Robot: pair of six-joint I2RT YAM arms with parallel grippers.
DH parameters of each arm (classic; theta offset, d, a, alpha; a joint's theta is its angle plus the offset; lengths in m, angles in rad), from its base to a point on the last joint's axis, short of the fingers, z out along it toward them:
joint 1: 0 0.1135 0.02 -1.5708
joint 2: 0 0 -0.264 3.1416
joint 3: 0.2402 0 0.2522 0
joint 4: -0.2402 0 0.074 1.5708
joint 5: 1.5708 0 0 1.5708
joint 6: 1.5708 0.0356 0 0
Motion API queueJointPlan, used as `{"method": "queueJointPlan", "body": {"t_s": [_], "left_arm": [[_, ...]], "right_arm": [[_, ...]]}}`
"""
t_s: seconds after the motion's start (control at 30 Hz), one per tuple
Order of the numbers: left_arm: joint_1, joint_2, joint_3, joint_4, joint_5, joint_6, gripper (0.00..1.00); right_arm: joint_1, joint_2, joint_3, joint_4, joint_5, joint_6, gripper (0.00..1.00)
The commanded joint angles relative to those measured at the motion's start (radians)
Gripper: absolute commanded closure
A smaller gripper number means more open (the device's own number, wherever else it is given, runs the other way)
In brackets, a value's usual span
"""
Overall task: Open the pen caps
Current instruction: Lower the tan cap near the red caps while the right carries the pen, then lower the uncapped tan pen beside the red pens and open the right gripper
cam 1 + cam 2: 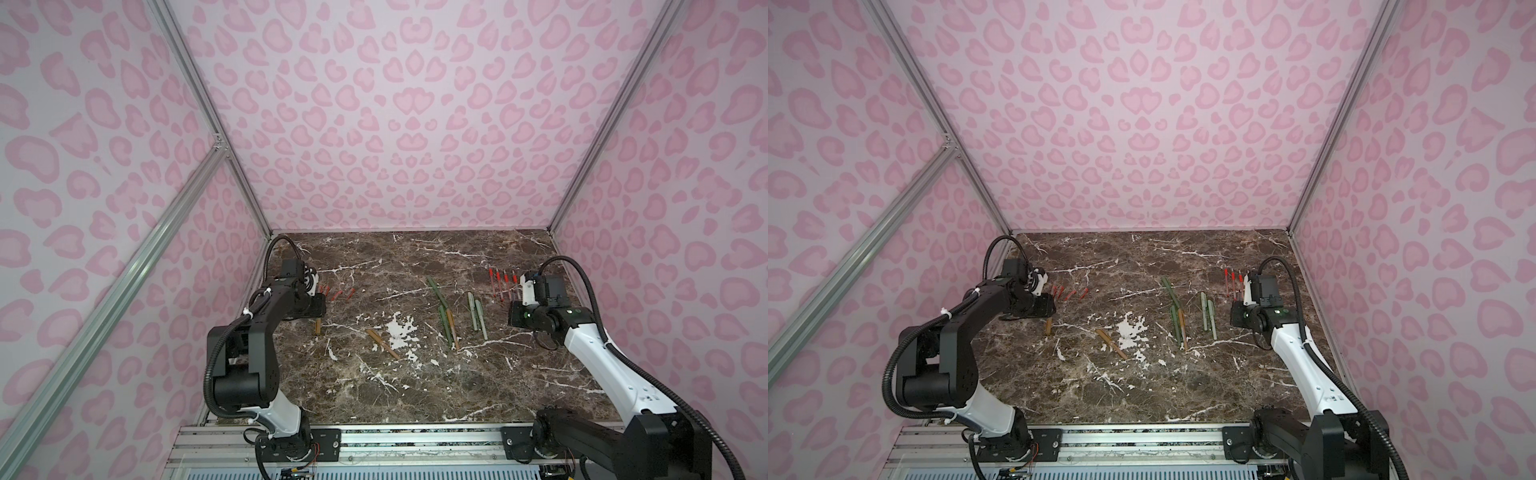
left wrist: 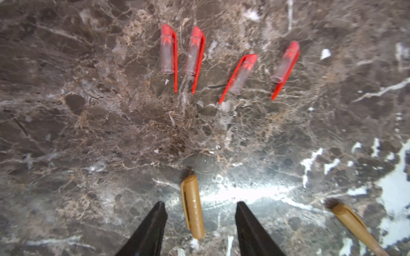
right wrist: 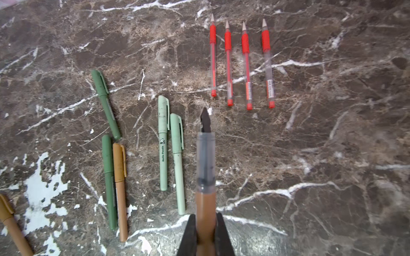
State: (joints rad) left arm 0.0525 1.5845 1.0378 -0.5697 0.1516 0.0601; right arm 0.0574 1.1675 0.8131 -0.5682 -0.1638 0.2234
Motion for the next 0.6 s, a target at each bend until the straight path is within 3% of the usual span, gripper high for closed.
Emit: {"method": "queueJointPlan", "body": {"t_s": [0.0,0.37,0.57], "left_arm": [[-0.005,-0.073,-0.019,0.018,0.054,-0.002,0.39],[-0.005,-0.391,-0.201,0.163,0.145,0.002,0.17],[0.014,-0.489,-0.248,0.206,0.205,-0.035,0.12]], "right_arm": [[-0.028,0.039,0.007,-0.022,0.058,-0.029,1.00],[-0.113,0.224,0.060,-0.084,0.177,-0.058,1.00],[-0.130,0.321,0.076,-0.069,0.173,-0.065,1.00]]}}
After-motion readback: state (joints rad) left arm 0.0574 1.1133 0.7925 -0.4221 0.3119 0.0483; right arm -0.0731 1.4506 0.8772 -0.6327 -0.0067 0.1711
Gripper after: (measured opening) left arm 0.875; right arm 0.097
